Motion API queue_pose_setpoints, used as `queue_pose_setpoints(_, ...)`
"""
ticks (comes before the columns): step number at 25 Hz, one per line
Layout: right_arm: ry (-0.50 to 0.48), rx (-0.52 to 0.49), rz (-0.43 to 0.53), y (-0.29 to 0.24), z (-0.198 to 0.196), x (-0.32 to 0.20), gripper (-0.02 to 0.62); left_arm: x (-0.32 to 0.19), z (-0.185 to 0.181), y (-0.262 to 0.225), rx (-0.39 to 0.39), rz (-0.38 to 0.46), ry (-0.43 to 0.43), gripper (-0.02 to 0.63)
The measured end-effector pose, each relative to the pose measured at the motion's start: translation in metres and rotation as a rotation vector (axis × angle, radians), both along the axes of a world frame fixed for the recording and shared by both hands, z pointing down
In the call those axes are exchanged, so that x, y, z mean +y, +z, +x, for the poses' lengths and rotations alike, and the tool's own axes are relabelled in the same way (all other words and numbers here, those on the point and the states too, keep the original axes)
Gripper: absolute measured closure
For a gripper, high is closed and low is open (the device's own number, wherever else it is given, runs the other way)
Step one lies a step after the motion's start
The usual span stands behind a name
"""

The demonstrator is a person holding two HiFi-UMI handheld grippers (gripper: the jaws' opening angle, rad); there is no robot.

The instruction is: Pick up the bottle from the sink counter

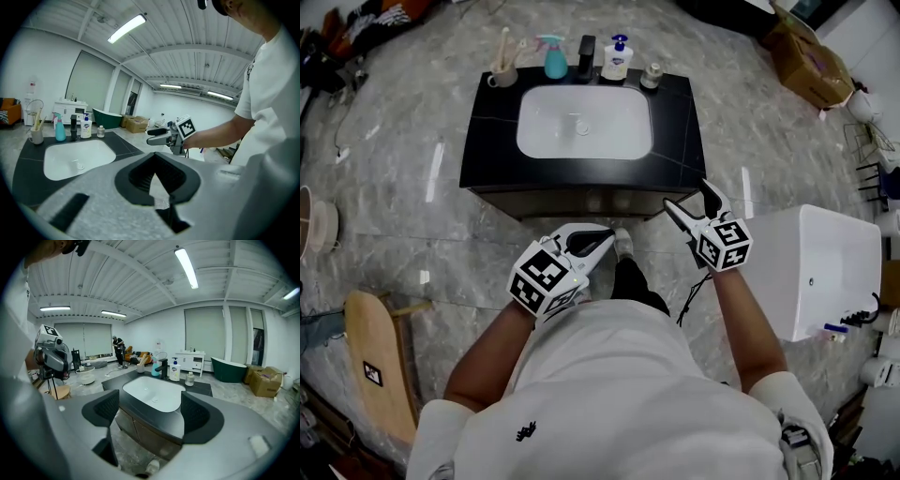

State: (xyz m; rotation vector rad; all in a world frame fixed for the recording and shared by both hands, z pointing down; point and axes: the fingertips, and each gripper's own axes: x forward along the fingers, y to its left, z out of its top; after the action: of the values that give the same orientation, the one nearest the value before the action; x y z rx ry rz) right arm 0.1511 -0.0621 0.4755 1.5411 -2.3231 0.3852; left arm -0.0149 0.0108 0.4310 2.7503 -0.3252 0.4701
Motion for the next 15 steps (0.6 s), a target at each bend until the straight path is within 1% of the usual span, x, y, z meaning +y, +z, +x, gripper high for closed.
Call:
queue_pose_setpoints(3,-0.015,0.008,-0.001,0.005,0.002,-0.029,0.169,-0.019,0.0,0.002,0.0,-0.007,-0.019,0.6)
queue_pose_setpoints(8,-0.037,0.011,-0.017,0.023,0.018,-0.089,0.169,-0.062,0.008,0.003,-0.009,-0.012,-0.068,0.6)
queue_pose_setpoints(11,-0.044,0.015,-0.018,0.032,0.034,-0.133,0.169,-0.093,0.016,0.003,-0.019,-0.015,-0.1,0.6)
queue_pose_setpoints(15,-0.061,0.027,-0.027,0.043,0.061,-0.196,0.169,-0.137,0.037,0.004,-0.038,-0.019,-0.135,0.6)
